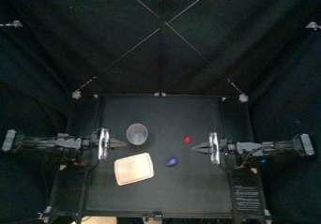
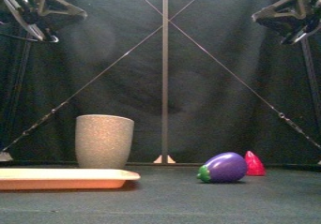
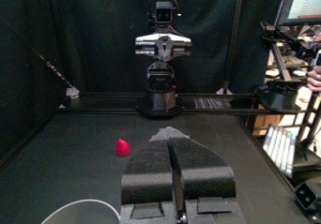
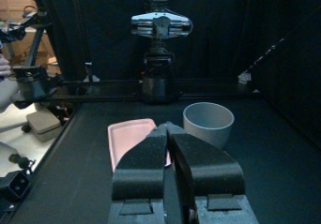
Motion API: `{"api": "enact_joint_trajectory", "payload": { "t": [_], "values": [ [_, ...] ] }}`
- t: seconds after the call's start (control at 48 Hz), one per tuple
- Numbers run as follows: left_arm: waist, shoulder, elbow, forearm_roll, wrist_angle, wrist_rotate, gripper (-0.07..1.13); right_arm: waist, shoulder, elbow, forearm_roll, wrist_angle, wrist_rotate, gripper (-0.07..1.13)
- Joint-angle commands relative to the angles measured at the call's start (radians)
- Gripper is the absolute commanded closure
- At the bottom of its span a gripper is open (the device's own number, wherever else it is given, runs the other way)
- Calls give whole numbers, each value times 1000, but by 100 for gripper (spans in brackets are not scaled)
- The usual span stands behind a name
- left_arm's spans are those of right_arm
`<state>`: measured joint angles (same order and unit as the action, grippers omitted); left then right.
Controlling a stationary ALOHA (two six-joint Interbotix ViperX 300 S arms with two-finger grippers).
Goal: Pick the eggplant then place it in the grey bowl
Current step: Pick the eggplant
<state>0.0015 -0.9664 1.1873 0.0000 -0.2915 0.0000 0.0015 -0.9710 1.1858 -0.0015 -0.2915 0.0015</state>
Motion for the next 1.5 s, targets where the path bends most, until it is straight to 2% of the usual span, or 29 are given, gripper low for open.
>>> {"api": "enact_joint_trajectory", "payload": {
  "t": [0.021,0.188,0.354,0.458,0.604,0.625,0.812,0.875,1.042,1.5],
  "values": [
    [9,3,-15,8,-11,5,111,-3,31,-28,5,-12,2,104],
    [9,0,-14,25,-12,6,109,15,144,-84,-2,-12,15,103],
    [9,0,-9,54,-12,5,108,97,373,-158,-21,-6,9,100],
    [9,0,-6,61,-12,5,108,129,502,-195,-43,15,12,91],
    [9,0,-3,63,-12,6,108,140,638,-236,-31,74,18,63],
    [9,0,-3,64,-12,6,108,140,664,-247,-21,84,18,55],
    [11,-2,-2,67,-11,5,108,133,761,-307,3,147,15,8],
    [11,-2,0,66,-11,6,108,133,781,-318,3,170,14,-2],
    [11,-2,0,67,-9,6,108,132,816,-322,2,224,14,3],
    [12,-2,5,67,-8,6,108,77,971,-353,5,232,14,3]
  ]
}}
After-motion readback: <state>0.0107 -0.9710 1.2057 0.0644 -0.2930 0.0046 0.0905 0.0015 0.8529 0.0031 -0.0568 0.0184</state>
